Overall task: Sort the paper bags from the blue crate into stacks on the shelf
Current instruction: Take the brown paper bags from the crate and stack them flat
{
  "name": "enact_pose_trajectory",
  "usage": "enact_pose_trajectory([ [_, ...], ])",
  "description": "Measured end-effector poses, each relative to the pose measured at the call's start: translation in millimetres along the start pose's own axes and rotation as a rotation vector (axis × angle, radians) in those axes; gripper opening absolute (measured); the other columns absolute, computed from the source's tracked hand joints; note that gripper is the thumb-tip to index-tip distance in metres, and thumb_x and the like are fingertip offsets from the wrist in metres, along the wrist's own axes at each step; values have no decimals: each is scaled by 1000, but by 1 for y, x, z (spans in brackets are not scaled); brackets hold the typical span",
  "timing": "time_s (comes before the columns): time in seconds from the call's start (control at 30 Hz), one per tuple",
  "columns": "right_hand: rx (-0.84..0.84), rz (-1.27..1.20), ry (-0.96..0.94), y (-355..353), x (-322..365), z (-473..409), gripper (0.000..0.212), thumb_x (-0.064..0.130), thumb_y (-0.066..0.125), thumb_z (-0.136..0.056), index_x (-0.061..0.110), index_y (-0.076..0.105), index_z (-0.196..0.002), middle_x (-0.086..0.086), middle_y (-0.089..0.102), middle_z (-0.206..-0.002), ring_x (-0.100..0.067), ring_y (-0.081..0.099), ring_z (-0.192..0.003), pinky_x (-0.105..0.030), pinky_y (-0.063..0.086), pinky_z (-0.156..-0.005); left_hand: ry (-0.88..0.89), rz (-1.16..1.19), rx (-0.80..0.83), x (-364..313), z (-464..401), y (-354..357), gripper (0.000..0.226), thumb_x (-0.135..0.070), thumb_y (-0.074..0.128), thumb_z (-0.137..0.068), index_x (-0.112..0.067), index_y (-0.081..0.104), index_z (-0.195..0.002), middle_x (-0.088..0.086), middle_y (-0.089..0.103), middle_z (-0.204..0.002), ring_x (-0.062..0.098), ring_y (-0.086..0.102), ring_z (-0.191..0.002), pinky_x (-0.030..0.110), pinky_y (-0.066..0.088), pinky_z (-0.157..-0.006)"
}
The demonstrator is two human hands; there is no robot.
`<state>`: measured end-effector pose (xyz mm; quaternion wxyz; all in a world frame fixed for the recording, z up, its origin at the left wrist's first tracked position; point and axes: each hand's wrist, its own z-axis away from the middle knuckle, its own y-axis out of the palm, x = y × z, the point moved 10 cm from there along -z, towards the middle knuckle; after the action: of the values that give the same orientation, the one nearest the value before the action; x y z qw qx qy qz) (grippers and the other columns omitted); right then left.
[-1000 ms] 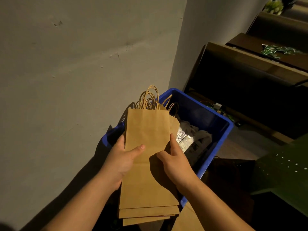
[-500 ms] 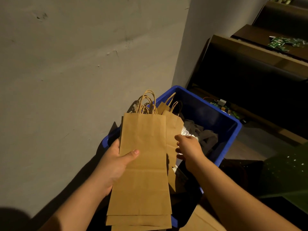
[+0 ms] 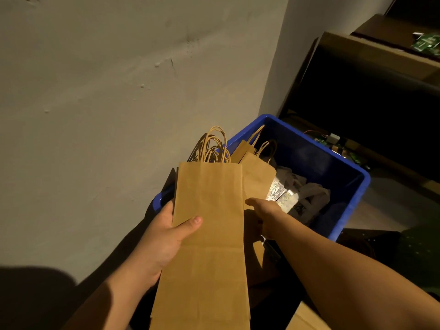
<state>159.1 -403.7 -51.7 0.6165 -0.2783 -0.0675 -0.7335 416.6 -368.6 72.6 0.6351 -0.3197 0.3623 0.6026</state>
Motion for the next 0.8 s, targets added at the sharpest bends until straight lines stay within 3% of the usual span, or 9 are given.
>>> enact_pose_trajectory([
  [0.13,56,-25,79,0,-10,-5,38,30,79,-87,0,66,-106,-18,70,-88,-33,69,-72,-36,55,-55,1,-1,1,0,-2,0,39,-18,71,-93,-34,62,-126,-8,79,-108,15,77,-94,38,58,-79],
  [0.3,61,-86,60,-4,-9,-8,26,17,80,-88,-3,68,-100,-20,72,-90,-34,70,-80,-41,57,-70,4,4,-7,1,-3,-1,37,-18,71,-93,-35,63,-125,-8,79,-109,15,77,-94,38,58,-80],
  [0.43,24,-156,39,-14,-5,-8,20,12,78,-90,-1,63,-93,-20,70,-86,-35,68,-75,-41,56,-65,-1,3,-19,2,-3,-1,38,-17,72,-93,-33,62,-126,-7,79,-109,16,77,-95,42,59,-84],
  [0.5,-21,-207,2,-22,-1,-7,19,8,76,-90,1,62,-100,-21,70,-92,-36,69,-81,-45,59,-72,-2,-2,-30,3,-3,-3,37,-19,72,-92,-33,62,-125,-7,79,-108,17,77,-93,42,59,-83],
  [0.6,-81,-219,-103,-32,6,-4,33,9,71,-95,6,59,-125,-17,68,-110,-36,68,-99,-51,59,-92,9,-19,-36,3,-2,-3,35,-22,73,-92,-35,62,-122,-9,79,-105,14,77,-89,40,59,-77],
  [0.7,-140,-162,-281,-41,21,11,35,18,60,-103,12,54,-137,-10,66,-113,-30,67,-100,-49,58,-94,14,-29,-41,2,-1,-2,32,-23,73,-92,-37,62,-119,-11,79,-102,13,77,-87,38,59,-74],
  [0.8,-223,-136,-482,-54,41,37,28,25,53,-106,18,56,-134,2,66,-108,-19,67,-97,-43,59,-90,13,-34,-48,2,-1,-2,34,-24,74,-91,-37,62,-120,-10,79,-102,16,77,-91,40,59,-76],
])
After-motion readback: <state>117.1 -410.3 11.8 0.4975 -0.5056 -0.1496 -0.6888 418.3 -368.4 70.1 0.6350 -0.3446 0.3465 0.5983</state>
